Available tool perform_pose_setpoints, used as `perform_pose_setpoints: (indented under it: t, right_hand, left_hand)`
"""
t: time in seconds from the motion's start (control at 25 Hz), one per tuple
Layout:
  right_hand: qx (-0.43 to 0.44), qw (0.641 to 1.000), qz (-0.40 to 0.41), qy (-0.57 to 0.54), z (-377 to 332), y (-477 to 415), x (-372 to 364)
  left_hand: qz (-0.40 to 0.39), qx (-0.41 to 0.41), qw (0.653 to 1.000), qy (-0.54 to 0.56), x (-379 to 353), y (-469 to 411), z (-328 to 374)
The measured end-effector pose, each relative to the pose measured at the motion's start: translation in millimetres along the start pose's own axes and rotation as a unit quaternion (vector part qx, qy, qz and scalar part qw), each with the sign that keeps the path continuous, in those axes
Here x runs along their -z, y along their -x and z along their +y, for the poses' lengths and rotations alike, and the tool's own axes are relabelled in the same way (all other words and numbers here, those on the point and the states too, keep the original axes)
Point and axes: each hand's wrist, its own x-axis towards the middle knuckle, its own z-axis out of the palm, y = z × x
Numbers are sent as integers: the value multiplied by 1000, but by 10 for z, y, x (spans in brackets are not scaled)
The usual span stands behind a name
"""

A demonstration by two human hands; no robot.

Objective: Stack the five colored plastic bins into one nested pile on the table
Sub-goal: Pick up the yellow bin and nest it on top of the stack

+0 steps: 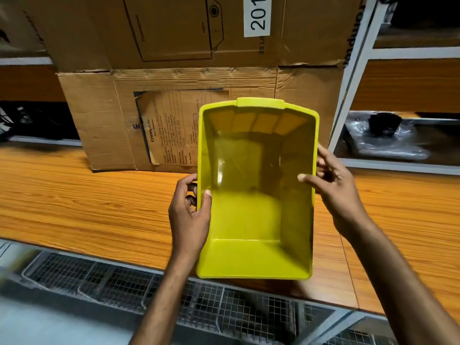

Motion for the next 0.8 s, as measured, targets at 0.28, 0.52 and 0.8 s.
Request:
perform_pose_setpoints:
  t: [0.28,0.52,0.8]
  right_hand:
    - [-29,999,-26,35,-128,674,-105]
    - [80,937,22,339,-558,994,-632]
    - [47,901,92,421,-611,1271,-167]
  left_hand:
    - [-26,98,992,79,-31,-106,-355]
    - [-161,253,950,81,-441,185,-851]
    - [-273,309,899,148,-898,490,-668]
